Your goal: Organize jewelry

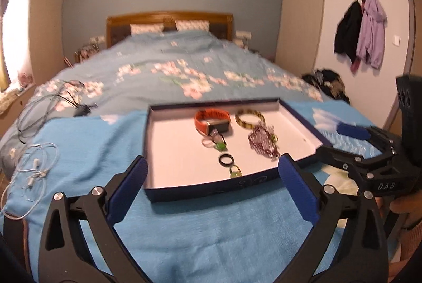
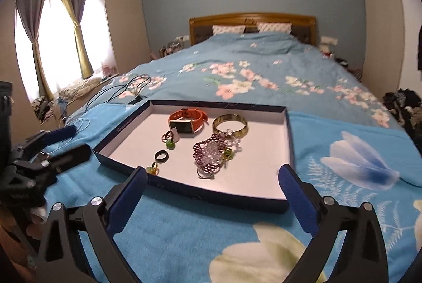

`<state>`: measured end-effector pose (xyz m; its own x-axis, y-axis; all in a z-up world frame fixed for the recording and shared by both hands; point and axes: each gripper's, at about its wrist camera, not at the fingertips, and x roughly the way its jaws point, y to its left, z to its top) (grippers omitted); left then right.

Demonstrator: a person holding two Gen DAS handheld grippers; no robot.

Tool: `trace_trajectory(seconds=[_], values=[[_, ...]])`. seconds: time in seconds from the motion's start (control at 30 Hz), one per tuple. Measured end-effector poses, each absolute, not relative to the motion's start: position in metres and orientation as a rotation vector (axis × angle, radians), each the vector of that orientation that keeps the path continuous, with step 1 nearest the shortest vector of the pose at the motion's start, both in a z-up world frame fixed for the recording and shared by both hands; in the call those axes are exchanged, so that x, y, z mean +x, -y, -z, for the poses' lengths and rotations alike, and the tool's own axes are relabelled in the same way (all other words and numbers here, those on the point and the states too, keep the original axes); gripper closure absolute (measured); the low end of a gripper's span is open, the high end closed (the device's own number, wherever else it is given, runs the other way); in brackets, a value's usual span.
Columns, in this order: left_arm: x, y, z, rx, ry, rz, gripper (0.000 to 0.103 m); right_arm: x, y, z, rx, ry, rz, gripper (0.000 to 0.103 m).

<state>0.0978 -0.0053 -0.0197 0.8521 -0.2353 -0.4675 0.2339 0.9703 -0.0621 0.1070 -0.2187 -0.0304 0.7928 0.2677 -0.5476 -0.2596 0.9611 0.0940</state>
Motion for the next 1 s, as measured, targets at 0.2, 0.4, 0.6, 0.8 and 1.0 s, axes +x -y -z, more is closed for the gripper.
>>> trace_trajectory(seconds=[0.2,0.4,0.6,0.8,1.0], values=[[0.063,0.002,0.014,0.015,-0.386,0.192,0.006,0.074,0.217,0.027,-0.024,-0.495,-0.247,0.007],[0.035,0.004,0.008,0.012,-0.312,0.171,0.006,0.046,0.215,0.016,-0.029,-0.381,-0.211,0.007],[0.021,0.006,0.006,0.004,-0.298,0.165,0.006,0.042,0.21,0.017,-0.016,-0.392,-0.225,0.007],[0.012,0.004,0.002,-0.007,-0.274,0.145,0.006,0.035,0.207,0.014,-0.02,-0.386,-0.216,0.007],[0.008,0.004,-0.001,-0.016,-0.269,0.132,0.006,0.032,0.208,0.014,-0.012,-0.383,-0.208,0.007]])
